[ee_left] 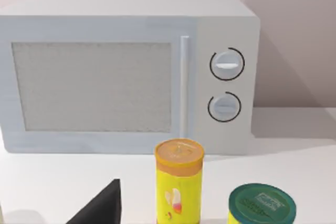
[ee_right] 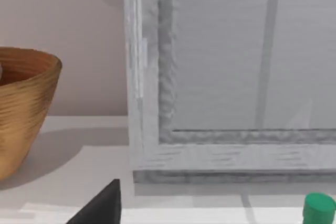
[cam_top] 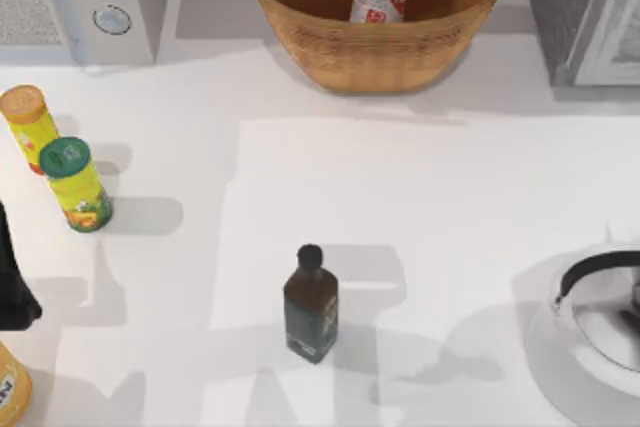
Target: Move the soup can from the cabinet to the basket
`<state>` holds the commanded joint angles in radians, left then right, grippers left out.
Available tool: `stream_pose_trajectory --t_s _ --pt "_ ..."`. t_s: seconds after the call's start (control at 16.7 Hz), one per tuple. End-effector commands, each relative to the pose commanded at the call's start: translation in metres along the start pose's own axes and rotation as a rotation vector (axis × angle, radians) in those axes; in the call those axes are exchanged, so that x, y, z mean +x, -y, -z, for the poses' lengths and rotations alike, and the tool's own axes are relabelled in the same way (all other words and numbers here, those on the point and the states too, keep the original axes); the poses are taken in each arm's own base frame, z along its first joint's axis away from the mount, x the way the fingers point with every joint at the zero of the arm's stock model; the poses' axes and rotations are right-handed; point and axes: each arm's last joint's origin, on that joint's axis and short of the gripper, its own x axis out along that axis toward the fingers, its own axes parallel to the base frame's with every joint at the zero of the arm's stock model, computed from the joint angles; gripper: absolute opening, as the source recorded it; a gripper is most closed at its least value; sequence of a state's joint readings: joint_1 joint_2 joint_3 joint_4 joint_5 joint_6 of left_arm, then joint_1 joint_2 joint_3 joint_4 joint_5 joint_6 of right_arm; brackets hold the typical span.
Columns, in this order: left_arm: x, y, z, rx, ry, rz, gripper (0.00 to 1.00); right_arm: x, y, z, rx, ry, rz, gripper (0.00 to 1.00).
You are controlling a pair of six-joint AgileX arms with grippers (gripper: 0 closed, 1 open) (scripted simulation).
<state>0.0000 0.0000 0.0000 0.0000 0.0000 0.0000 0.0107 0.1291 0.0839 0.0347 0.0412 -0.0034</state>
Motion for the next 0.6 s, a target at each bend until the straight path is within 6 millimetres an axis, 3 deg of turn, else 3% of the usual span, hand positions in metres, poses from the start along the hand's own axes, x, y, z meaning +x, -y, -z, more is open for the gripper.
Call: stream_pose_trajectory --t_s 0.24,0.6 --pt "0.0 0.0 0.0 0.0 0.0 0.0 1.0 -0.004 0.0 0.021 0.005 0.01 -0.029 1.0" --pt "0.0 0.0 0.0 0.0 0.0 0.0 1.0 -0.004 0.0 0.021 0.005 0.011 -0.031 1.0"
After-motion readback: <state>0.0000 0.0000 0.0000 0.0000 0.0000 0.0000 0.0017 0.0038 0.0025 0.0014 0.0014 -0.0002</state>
